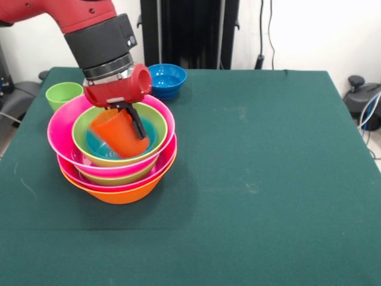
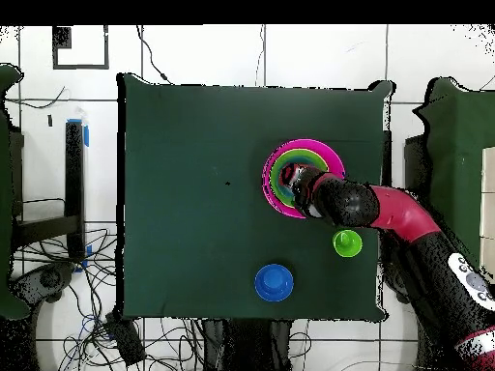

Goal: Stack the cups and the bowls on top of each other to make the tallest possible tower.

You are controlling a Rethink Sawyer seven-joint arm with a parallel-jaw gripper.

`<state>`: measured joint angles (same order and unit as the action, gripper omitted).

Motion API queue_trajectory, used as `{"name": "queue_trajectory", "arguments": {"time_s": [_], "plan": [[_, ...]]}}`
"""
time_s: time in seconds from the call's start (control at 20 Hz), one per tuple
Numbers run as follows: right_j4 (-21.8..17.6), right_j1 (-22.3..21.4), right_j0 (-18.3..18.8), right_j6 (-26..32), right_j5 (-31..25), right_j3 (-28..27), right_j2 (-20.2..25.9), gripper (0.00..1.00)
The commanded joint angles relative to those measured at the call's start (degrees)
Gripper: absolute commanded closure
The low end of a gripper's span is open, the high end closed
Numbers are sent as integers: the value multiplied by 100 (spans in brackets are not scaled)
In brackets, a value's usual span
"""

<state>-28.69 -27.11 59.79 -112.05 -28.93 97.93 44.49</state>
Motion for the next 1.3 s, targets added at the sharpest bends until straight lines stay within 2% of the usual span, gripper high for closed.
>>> {"name": "queue_trajectory", "arguments": {"time_s": [0.05, 0.3, 1.05, 1.3], "plan": [[-591, 176, -109, 1213, 21, -106, 207, 100], [-545, -64, -69, 1007, 6, 97, 187, 100], [-412, -764, -52, 901, -364, 287, 133, 100], [-408, -1613, -196, 718, -648, 401, -143, 100]]}}
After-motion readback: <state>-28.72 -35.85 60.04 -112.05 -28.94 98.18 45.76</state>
